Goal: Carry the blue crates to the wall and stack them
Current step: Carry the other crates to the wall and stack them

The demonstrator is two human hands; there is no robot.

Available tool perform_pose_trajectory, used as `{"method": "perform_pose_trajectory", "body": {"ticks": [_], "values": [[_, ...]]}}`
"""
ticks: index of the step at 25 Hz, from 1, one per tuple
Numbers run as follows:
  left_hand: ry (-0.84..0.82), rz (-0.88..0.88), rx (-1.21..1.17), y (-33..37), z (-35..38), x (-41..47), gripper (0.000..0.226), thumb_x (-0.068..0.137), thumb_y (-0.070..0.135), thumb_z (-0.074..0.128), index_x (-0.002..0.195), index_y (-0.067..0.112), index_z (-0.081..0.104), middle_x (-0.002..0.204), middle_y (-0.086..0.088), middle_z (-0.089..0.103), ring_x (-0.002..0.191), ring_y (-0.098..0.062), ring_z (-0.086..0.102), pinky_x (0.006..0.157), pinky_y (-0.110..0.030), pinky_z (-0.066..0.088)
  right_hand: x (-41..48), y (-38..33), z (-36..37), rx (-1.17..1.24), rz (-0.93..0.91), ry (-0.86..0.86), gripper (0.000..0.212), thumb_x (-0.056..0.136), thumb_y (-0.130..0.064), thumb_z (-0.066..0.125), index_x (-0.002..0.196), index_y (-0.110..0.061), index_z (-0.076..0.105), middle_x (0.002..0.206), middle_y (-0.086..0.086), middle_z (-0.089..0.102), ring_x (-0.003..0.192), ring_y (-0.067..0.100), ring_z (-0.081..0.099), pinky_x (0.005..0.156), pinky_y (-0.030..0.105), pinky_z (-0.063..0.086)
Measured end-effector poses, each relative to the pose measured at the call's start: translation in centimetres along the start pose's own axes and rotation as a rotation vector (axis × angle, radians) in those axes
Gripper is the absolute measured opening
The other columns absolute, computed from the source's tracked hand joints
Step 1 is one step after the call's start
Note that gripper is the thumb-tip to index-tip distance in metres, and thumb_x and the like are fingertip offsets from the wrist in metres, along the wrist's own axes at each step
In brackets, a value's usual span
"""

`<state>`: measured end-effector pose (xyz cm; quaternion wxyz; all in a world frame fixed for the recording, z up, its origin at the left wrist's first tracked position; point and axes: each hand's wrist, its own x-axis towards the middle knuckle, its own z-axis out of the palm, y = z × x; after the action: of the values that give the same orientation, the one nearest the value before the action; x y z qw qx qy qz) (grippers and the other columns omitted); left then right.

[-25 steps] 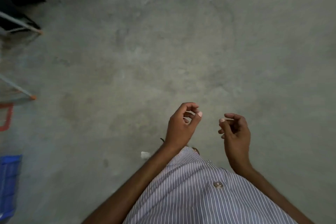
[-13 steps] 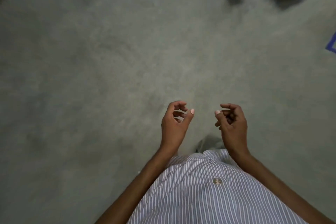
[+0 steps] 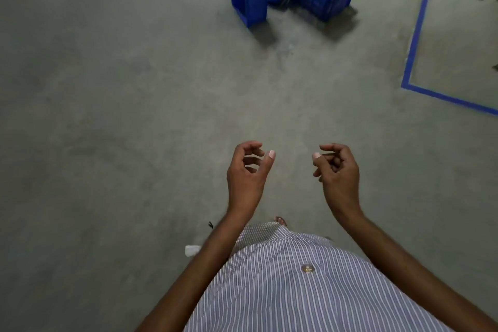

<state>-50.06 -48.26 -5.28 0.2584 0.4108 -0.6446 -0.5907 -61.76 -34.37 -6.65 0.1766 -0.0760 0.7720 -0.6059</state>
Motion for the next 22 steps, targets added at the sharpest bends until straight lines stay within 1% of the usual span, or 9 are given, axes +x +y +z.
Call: {"method": "perform_pose_trajectory", "body": {"ticks": [3, 6, 8, 11, 12, 14, 16, 19, 22], "values": [[-0.002, 0.014, -0.010, 1.6, 3.3, 6.6, 0.025, 0.088, 0.029, 0.078, 0.108, 0.024, 0.063, 0.094, 0.009, 0.070, 0.083, -0.008, 0.067, 0.068, -0.019, 0.050, 6.6, -1.5, 1.5, 0.033, 0.015, 0.029, 0.016, 0.095, -0.014, 0.068, 0.109, -0.016, 0.062, 0.084, 0.015, 0.068, 0.063, 0.017, 0.063, 0.063, 0.029, 0.050], [0.004, -0.016, -0.015, 2.0, 5.8, 13.4, 0.023, 0.089, 0.028, 0.076, 0.108, 0.025, 0.064, 0.094, 0.011, 0.069, 0.085, -0.011, 0.067, 0.070, -0.019, 0.051, 13.3, -1.9, 3.7, 0.048, 0.056, 0.036, 0.016, 0.095, -0.013, 0.068, 0.109, -0.015, 0.062, 0.085, 0.018, 0.068, 0.062, 0.016, 0.062, 0.061, 0.027, 0.049], [0.000, -0.033, -0.021, 2.0, 7.3, 19.0, 0.021, 0.090, 0.026, 0.076, 0.108, 0.025, 0.064, 0.094, 0.012, 0.069, 0.085, -0.010, 0.067, 0.071, -0.017, 0.051, 18.8, -2.6, 5.5, 0.050, 0.062, 0.043, 0.016, 0.095, -0.013, 0.069, 0.109, -0.015, 0.062, 0.085, 0.017, 0.068, 0.062, 0.015, 0.062, 0.061, 0.024, 0.049], [0.027, -0.034, -0.027, 3.1, 9.0, 28.3, 0.019, 0.092, 0.020, 0.073, 0.108, 0.022, 0.064, 0.093, 0.011, 0.068, 0.083, -0.006, 0.065, 0.071, -0.018, 0.051, 27.6, -4.6, 8.7, 0.032, 0.041, 0.051, 0.016, 0.095, -0.013, 0.069, 0.109, -0.015, 0.062, 0.084, 0.013, 0.068, 0.063, 0.014, 0.062, 0.062, 0.027, 0.049], [0.041, -0.030, -0.038, 3.7, 9.7, 32.5, 0.018, 0.093, 0.019, 0.072, 0.108, 0.022, 0.064, 0.093, 0.011, 0.068, 0.083, -0.008, 0.066, 0.071, -0.021, 0.052, 31.4, -5.7, 10.2, 0.033, 0.033, 0.060, 0.015, 0.094, -0.013, 0.069, 0.108, -0.015, 0.062, 0.084, 0.013, 0.068, 0.063, 0.014, 0.062, 0.062, 0.027, 0.049], [0.068, -0.011, -0.059, 5.5, 10.7, 39.2, 0.016, 0.094, 0.019, 0.070, 0.108, 0.024, 0.064, 0.095, 0.007, 0.068, 0.087, -0.019, 0.068, 0.075, -0.031, 0.055, 37.5, -8.5, 12.9, 0.039, 0.002, 0.073, 0.015, 0.094, -0.013, 0.069, 0.108, -0.015, 0.063, 0.084, 0.012, 0.069, 0.064, 0.014, 0.064, 0.062, 0.026, 0.049], [0.083, -0.004, -0.073, 7.4, 11.9, 45.6, 0.015, 0.095, 0.018, 0.069, 0.106, 0.027, 0.063, 0.096, 0.005, 0.067, 0.090, -0.029, 0.068, 0.078, -0.034, 0.055, 43.3, -11.4, 15.2, 0.036, -0.021, 0.061, 0.015, 0.094, -0.015, 0.069, 0.108, -0.015, 0.063, 0.085, 0.010, 0.069, 0.066, 0.014, 0.065, 0.062, 0.025, 0.050], [0.110, -0.001, -0.093, 9.5, 14.2, 54.0, 0.014, 0.096, 0.016, 0.067, 0.106, 0.024, 0.063, 0.096, 0.005, 0.067, 0.088, -0.030, 0.067, 0.074, -0.026, 0.053, 51.5, -14.5, 18.3, 0.024, -0.037, 0.041, 0.014, 0.094, -0.016, 0.069, 0.107, -0.017, 0.063, 0.085, 0.010, 0.069, 0.069, 0.017, 0.065, 0.062, 0.025, 0.051], [0.172, -0.042, -0.121, 10.1, 17.1, 62.6, 0.012, 0.097, 0.015, 0.066, 0.107, 0.021, 0.063, 0.097, 0.006, 0.067, 0.084, -0.020, 0.067, 0.072, -0.022, 0.050, 60.8, -15.5, 21.2, 0.014, -0.029, 0.023, 0.012, 0.094, -0.016, 0.070, 0.104, -0.018, 0.064, 0.084, 0.011, 0.069, 0.072, 0.027, 0.066, 0.063, 0.029, 0.053]]}}
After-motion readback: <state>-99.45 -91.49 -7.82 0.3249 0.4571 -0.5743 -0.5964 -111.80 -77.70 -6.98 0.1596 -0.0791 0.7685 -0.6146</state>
